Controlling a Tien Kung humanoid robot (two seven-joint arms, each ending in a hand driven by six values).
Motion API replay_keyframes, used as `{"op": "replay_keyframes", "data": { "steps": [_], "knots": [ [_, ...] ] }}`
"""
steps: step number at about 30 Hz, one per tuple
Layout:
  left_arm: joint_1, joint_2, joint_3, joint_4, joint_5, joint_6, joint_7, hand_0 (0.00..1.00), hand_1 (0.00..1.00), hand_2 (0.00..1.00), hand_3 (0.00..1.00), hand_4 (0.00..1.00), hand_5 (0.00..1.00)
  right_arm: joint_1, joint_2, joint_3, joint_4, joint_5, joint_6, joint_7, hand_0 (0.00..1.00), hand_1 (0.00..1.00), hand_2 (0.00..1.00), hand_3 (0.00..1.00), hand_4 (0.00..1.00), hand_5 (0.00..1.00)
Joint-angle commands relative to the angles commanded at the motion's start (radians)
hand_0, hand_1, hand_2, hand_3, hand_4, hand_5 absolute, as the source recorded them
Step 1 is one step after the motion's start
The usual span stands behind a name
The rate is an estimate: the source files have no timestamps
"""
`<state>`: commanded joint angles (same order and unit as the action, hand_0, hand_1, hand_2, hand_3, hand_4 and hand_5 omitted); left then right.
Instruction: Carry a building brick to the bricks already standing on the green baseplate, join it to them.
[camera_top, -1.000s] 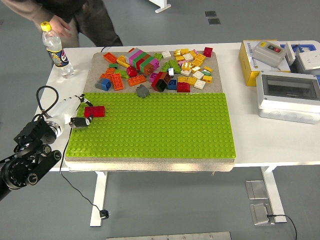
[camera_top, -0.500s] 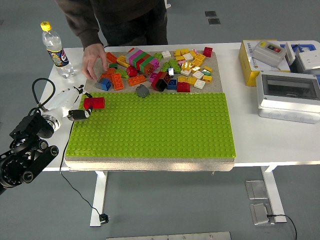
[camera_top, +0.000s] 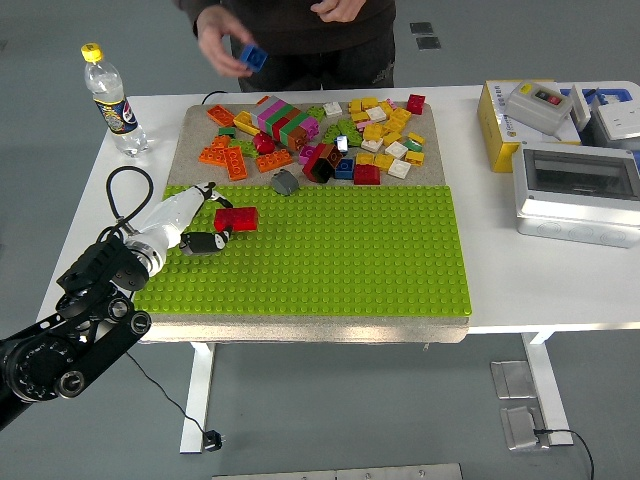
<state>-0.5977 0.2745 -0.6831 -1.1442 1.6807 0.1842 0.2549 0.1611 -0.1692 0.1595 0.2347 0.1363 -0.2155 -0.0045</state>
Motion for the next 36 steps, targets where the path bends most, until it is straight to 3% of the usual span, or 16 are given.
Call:
{"op": "replay_keyframes", "data": {
  "steps": [8,36],
  "knots": [
    [-0.027,-0.041,0.051,-0.012,0.013,-0.018,0.054,0.994,0.957,0.948,0.563,0.518,0.153,0.002,0.001,-0.001,0.001,0.004,0.001,0.002,0.693,0.665,0.700,0.670,0.393,0.788],
    [-0.067,-0.088,0.127,0.091,-0.035,0.005,0.057,0.991,0.945,0.937,0.567,0.522,0.159,0.008,0.007,0.003,0.001,0.002,0.004,0.004,0.693,0.665,0.699,0.671,0.396,0.789]
  ]
}}
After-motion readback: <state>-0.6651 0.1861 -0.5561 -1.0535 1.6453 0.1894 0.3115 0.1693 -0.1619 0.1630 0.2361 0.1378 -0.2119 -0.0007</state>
